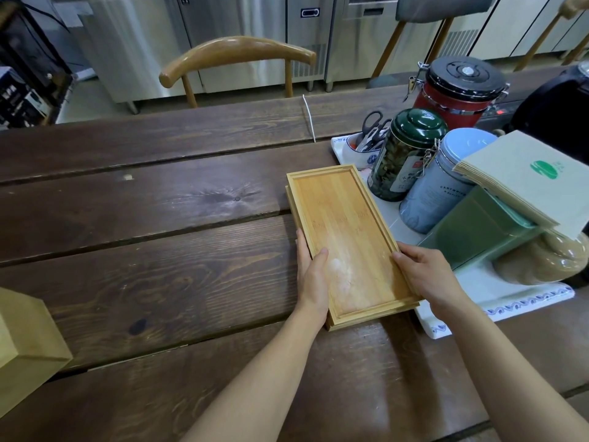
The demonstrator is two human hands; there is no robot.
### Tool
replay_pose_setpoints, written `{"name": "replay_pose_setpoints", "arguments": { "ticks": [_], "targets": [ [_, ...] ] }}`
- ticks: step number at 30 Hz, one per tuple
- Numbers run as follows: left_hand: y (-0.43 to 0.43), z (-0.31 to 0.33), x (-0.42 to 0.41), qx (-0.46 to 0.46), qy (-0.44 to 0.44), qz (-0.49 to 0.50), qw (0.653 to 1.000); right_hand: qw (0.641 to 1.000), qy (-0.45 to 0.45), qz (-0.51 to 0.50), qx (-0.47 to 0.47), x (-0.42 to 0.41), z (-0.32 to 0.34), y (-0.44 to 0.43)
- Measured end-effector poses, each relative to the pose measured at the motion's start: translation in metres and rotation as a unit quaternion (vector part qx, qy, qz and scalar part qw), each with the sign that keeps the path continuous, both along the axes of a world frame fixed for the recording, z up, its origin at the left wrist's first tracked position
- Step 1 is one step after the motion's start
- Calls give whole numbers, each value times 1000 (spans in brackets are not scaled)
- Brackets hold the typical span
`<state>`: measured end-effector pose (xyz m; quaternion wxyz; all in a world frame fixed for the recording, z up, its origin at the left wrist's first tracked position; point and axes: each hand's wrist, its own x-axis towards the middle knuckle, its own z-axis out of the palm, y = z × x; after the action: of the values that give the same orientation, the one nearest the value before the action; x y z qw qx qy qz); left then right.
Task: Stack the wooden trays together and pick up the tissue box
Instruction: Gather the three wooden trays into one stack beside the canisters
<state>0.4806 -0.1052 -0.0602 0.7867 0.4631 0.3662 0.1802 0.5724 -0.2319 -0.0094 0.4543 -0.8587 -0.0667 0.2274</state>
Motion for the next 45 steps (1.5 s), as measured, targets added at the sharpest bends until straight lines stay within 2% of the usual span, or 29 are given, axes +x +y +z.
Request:
{"name": "replay_pose_setpoints", "arguments": {
  "ticks": [15, 23, 27, 34, 38, 45],
  "targets": [
    [0, 11, -4, -4, 4, -6, 1000, 1000, 16, 2, -8, 3, -2, -4],
    [32, 31, -40, 30, 65, 17, 997, 994, -83, 26, -67, 3, 20, 13],
    [52, 36, -51, 30, 93, -41, 994, 998, -22, 35, -53, 6, 26, 33],
    [57, 36, -11, 32, 77, -137, 987, 998, 37, 29, -46, 27, 23, 62],
    [66, 28, 16, 59, 73, -127, 987, 998, 32, 46, -36, 44, 20, 77],
    [86, 19, 48, 51, 56, -84, 994, 997, 26, 68, -13, 72, 15, 103]
  ]
}}
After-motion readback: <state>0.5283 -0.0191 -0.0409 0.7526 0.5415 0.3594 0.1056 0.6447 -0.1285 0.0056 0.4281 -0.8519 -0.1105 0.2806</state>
